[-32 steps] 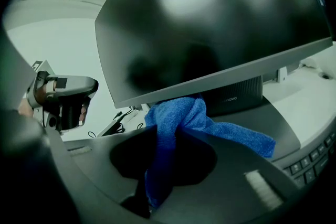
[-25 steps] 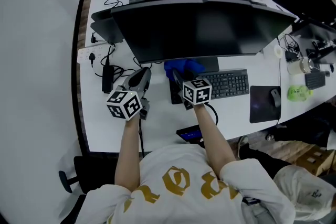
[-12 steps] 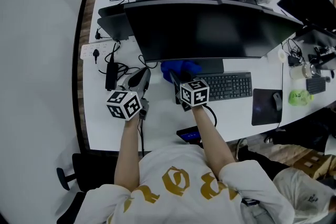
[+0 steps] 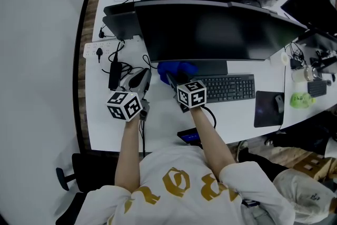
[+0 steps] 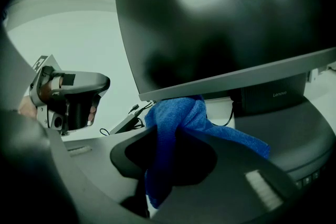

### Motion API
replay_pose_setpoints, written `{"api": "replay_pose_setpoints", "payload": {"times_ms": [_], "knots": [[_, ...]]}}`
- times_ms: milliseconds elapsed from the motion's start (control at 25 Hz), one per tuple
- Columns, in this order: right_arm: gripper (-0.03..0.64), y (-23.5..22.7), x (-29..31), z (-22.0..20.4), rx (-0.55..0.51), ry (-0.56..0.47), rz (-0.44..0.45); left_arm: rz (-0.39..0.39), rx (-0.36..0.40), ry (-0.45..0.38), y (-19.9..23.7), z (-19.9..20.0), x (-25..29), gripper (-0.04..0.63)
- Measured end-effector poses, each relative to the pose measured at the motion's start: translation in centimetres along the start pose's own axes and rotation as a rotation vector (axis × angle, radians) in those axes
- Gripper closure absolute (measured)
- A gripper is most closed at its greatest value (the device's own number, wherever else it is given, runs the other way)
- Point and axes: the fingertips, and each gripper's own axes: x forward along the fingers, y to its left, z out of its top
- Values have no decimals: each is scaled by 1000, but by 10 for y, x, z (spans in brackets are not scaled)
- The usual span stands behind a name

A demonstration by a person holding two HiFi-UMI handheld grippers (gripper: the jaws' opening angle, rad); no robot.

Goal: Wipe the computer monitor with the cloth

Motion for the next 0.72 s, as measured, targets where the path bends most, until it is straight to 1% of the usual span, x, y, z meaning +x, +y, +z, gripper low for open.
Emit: {"api": "replay_pose_setpoints", "payload": {"times_ms": [720], "knots": [[522, 39, 19, -8, -62, 37, 61, 12, -11, -8, 15, 0, -12, 595]]}}
